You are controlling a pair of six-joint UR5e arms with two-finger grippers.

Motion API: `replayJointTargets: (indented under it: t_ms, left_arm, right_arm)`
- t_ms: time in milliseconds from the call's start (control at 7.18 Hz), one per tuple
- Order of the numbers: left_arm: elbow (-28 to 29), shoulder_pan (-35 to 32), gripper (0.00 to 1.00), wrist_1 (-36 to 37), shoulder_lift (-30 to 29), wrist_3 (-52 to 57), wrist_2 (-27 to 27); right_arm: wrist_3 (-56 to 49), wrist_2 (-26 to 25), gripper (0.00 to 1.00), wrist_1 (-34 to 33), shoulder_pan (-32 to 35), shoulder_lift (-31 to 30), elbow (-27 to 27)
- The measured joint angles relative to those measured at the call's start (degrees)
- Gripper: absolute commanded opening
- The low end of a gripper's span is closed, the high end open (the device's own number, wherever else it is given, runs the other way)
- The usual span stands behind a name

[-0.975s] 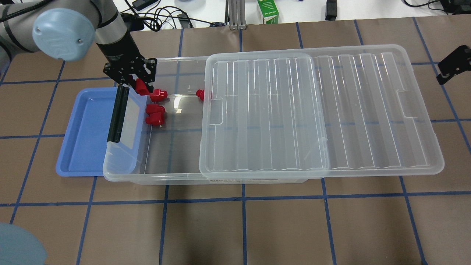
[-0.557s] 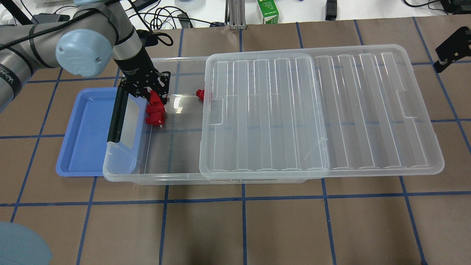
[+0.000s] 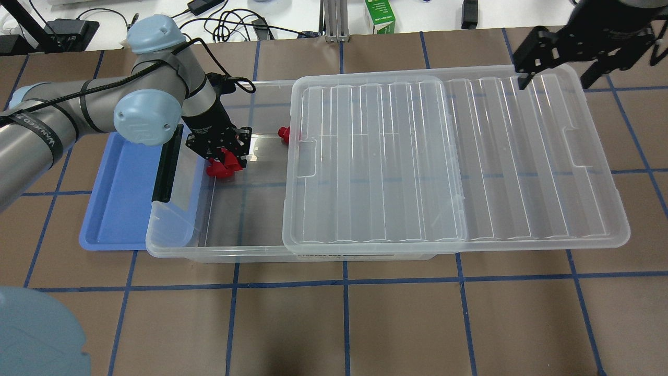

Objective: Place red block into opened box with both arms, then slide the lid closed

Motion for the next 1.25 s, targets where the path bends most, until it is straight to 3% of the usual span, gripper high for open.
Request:
replayJointTargets:
  t_ms: [418, 697, 836, 975, 1254]
  left_arm:
    - [-0.5, 0.0, 0.04, 2.6, -3.2, 0.5, -0.1]
    - [-0.8, 0.0, 0.49, 2.9, -4.8, 0.5, -0.1]
    - [-0.9, -0.1, 0.85, 3.1, -5.6, 0.6, 0.0]
    - [-1.0, -0.1, 1.0, 3.5, -6.3, 0.6, 0.2]
    - [-0.9, -0.4, 1.0, 3.8, -6.3, 0.6, 0.4]
  right_arm:
    - [2.8, -0.6, 1.0, -0.5, 3.3, 1.6, -0.5]
    - [2.8, -0.6, 1.0, -0.6, 3.4, 1.6, -0.6]
    - [2.8, -0.6, 1.0, -0.6, 3.4, 1.6, -0.7]
    - [2.8, -0.6, 1.0, -0.6, 3.4, 1.6, -0.7]
    - [2.7, -0.6, 1.0, -0.5, 3.3, 1.5, -0.7]
